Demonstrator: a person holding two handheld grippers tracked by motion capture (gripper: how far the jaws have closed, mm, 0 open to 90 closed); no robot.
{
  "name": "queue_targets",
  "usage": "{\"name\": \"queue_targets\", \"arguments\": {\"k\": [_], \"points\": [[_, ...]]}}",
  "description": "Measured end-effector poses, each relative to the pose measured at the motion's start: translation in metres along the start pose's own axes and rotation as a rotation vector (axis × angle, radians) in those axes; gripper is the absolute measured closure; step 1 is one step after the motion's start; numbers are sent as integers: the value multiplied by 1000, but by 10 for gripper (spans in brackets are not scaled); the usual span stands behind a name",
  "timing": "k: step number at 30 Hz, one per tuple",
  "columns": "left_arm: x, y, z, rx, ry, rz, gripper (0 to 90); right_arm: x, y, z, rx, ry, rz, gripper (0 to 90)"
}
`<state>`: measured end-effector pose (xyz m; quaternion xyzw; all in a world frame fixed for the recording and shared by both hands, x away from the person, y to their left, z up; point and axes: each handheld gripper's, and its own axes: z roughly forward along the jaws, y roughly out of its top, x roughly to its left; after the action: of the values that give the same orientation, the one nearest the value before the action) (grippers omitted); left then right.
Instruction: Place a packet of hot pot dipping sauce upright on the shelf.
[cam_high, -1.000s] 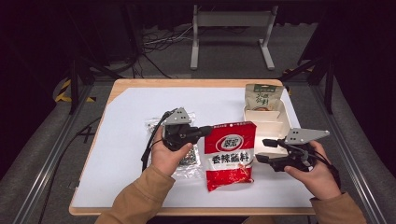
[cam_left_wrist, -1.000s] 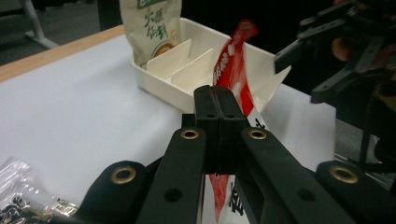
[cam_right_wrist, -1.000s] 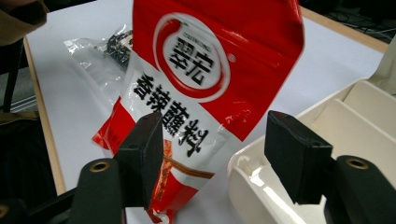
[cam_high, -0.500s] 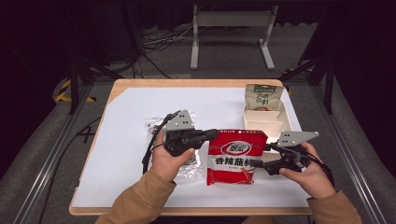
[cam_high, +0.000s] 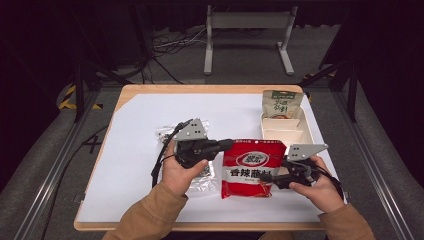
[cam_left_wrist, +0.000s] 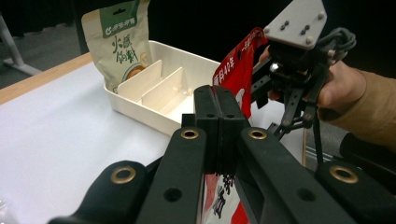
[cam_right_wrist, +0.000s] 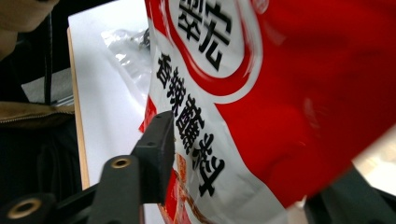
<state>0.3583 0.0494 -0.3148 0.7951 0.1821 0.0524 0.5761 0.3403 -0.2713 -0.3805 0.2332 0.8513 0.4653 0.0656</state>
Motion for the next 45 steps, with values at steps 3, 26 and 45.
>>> {"name": "queue_targets", "arguments": {"k": [3,26,45], "points": [[0,0,0,-1,1,-3,899,2,1,5,12,4,-16,558],[-1,-3,0,-6,-4,-22,899,10,1,24,104,71,-29,795],[4,-11,-4,16,15,-43,485,14,19,-2,82,69,14,832]]}}
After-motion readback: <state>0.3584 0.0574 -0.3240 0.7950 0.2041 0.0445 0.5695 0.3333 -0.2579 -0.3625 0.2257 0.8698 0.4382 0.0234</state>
